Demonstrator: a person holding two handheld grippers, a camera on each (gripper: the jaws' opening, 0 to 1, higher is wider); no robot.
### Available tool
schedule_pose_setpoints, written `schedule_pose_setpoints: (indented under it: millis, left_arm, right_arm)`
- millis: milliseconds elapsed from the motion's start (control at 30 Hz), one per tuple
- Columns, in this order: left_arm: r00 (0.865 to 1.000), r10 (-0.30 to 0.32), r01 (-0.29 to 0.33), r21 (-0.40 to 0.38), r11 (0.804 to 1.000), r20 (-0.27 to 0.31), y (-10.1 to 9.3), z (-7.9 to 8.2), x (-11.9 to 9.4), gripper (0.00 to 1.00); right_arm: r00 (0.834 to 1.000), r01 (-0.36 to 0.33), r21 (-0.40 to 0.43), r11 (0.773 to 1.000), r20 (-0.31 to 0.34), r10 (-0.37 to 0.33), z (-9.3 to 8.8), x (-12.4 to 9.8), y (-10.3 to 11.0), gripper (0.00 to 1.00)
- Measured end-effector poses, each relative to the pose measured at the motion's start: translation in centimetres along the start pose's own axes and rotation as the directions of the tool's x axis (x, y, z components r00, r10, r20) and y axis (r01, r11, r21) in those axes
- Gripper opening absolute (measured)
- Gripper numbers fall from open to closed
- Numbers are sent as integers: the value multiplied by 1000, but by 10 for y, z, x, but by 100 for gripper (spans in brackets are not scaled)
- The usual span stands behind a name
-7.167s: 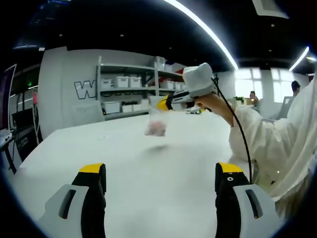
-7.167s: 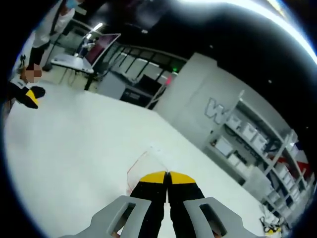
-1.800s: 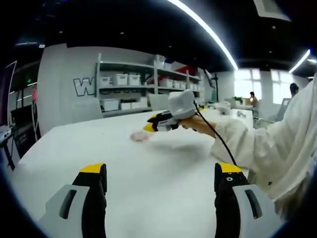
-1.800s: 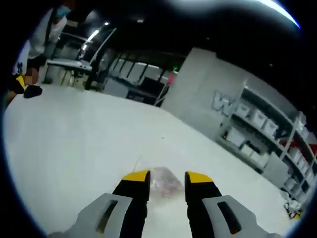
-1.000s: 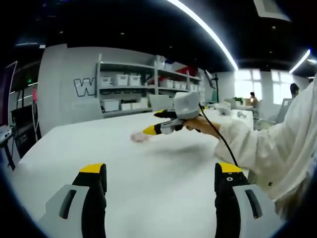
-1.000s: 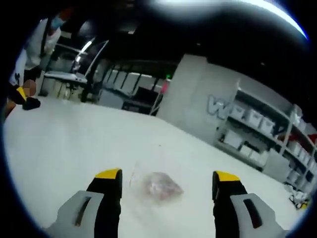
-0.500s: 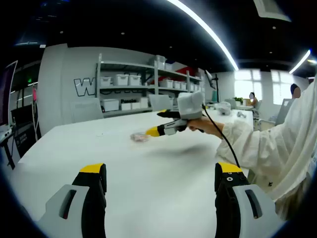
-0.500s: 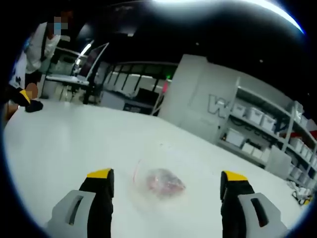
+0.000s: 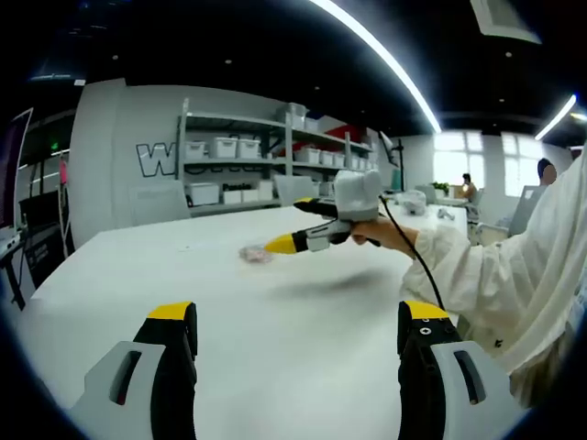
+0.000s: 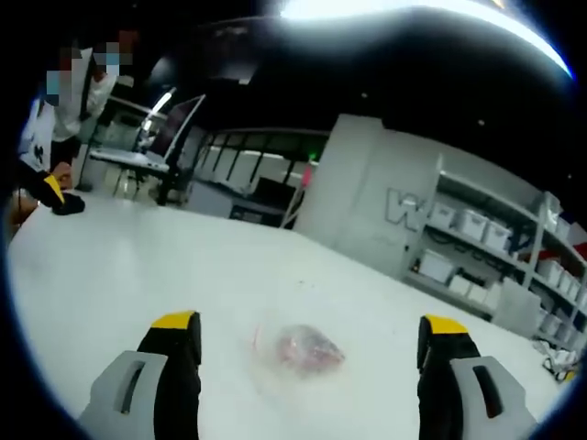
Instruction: Open the resealable bag by pulling the two sides of the seal apart until the entire bag opening is separated and visibly accessible.
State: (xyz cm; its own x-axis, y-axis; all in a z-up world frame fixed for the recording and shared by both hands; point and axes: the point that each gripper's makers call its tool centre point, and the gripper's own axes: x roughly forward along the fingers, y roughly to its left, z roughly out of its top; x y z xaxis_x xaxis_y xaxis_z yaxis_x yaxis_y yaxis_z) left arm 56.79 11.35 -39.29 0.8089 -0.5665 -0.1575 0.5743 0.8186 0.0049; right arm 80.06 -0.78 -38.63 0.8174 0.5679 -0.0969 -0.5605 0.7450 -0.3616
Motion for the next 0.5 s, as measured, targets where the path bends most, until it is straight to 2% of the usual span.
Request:
schedule_pose_setpoints:
  millis: [500]
  left_arm:
    - [1000,-7,7,3,1000,-3,-3,1,1,90]
  right_arm:
    - [1000,2,16,1000,7,-2,1,-10,-3,100]
